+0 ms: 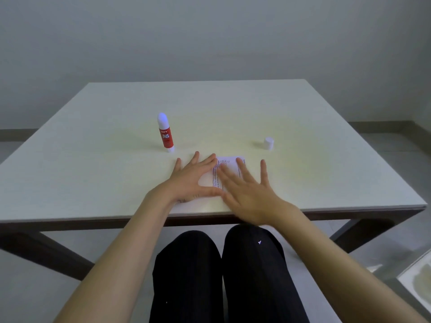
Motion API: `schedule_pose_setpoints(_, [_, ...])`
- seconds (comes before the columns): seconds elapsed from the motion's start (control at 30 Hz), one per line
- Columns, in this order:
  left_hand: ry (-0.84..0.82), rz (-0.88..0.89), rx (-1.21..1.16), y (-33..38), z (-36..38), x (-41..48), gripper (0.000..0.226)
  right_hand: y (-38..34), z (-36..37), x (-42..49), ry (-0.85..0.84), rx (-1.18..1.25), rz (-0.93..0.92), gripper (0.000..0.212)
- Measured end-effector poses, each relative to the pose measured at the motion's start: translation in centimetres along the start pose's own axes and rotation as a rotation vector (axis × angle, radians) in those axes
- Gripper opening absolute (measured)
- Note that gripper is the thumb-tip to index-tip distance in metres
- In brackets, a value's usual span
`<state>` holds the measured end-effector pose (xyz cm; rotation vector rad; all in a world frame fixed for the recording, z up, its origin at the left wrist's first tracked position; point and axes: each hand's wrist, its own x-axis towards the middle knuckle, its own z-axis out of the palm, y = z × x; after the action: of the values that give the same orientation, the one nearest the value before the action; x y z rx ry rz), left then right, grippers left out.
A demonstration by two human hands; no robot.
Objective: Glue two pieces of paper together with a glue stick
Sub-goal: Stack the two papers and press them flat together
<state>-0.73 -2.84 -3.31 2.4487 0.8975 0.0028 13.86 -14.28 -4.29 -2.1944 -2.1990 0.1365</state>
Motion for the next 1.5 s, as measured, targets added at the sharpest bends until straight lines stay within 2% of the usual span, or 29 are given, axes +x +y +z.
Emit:
schedule_pose_setpoints(0.1, [0.0,-0.002,-0.007,0.0,0.1,0.1,0.091,0.1,0.2,-0.3,-0.017,0.016,-0.075,0.064])
schedule_pose_setpoints(0.3, [-0.009,-0.021,0.004,0.1,-0.2,0.1,0.091,2.4,-1.6,2.8,-0.076,-0.01,0.146,0.056])
schedule_pose_setpoints(0.43, [0.013,-0.018,-0.021,0.1,0.0,0.1,0.088,-0.2,-0.2,0.8,-0.006,0.015,-0.051,0.063])
schedule_pose_setpoints(0.5, [0.009,-0.017,-0.032,0.2,0.0,0.1,0.089,0.1,-0.1,0.3,-0.03,0.026,-0.096,0.067])
schedule_pose_setpoints(0.6, [-0.001,-0.028,-0.031,0.2,-0.1,-0.1,0.09,2.3,-1.0,1.2,-0.107,-0.009,0.022,0.06])
schedule_pose_setpoints(0.7, [-0.006,-0.035,-0.02,0.4,-0.3,0.0,0.09,3.4,-1.7,1.6,-0.113,-0.042,0.166,0.063])
schedule_pose_setpoints(0.9, [0.009,-0.021,-0.039,0.1,0.0,0.0,0.09,-0.2,0.8,-2.7,0.009,-0.006,-0.059,0.086])
schedule_pose_setpoints(1.03, [0.007,-0.024,-0.034,0.1,0.0,0.1,0.089,2.6,-0.8,-1.3,-0.066,-0.021,0.144,0.075])
schedule_pose_setpoints(1.1, [0.007,-0.027,-0.027,0.1,-0.1,0.1,0.089,2.7,-1.2,-0.9,-0.056,-0.052,0.177,0.076])
schedule_pose_setpoints(1.2, [0.01,-0.026,-0.028,0.1,-0.1,0.0,0.089,0.4,-0.1,-2.2,0.031,-0.082,0.048,0.091])
schedule_pose_setpoints(1.3, [0.01,-0.024,-0.041,0.2,-0.1,-0.1,0.088,-0.5,0.8,-3.0,0.033,-0.025,-0.03,0.093])
schedule_pose_setpoints(1.43, [0.007,-0.03,-0.023,0.4,-0.2,-0.2,0.087,2.1,-0.4,-1.7,-0.006,-0.039,0.153,0.078])
schedule_pose_setpoints(1.5, [0.013,-0.03,-0.025,0.4,-0.3,-0.3,0.087,2.2,-0.7,-1.4,0.002,-0.062,0.179,0.077])
